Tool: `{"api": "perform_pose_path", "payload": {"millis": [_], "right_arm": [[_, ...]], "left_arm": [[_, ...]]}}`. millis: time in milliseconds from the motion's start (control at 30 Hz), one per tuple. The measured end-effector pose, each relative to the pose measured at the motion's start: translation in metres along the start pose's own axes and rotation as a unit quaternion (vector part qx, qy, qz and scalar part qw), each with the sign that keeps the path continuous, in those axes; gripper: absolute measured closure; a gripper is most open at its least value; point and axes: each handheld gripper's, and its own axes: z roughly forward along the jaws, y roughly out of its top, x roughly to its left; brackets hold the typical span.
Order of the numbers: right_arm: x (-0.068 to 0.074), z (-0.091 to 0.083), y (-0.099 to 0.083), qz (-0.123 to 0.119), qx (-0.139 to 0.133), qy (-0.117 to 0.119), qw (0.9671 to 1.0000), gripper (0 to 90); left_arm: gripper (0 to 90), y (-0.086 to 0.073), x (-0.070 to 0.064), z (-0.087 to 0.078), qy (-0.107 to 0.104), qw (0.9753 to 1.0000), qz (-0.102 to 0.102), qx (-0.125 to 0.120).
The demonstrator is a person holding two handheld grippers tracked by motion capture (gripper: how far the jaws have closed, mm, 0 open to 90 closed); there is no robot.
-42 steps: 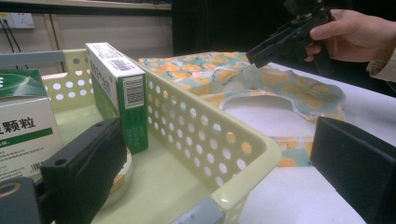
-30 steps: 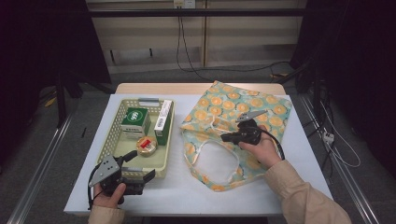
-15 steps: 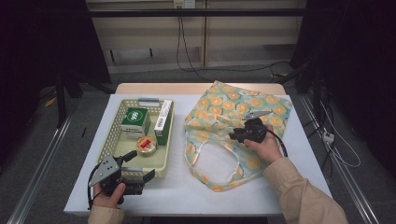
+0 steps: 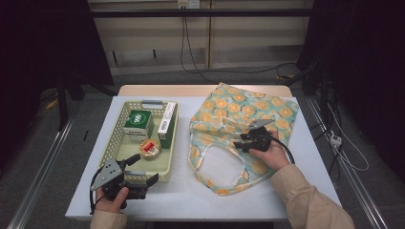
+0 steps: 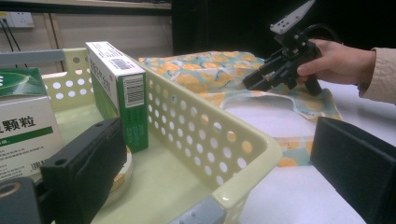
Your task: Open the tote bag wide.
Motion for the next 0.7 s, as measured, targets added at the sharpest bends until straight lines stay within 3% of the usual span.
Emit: {"api": "perform_pose_path", "payload": {"millis": [200,500,700], "right_arm": [[-0.005,-0.001,-0.002,0.005,-0.002,-0.008,1.0,53.0],[-0.013,-0.002,-0.005,0.026,-0.015,-0.023,0.9993,79.1],[-0.011,-0.001,-0.005,0.021,-0.017,-0.044,0.9987,86.1]], "left_arm": [[3.4,0.0,0.0,0.0,0.0,1.0,0.005,0.002],[3.5,0.0,-0.002,0.0,-0.001,1.0,0.001,0.003],[3.4,0.0,-0.001,0.0,-0.001,1.0,0.003,0.001]]}}
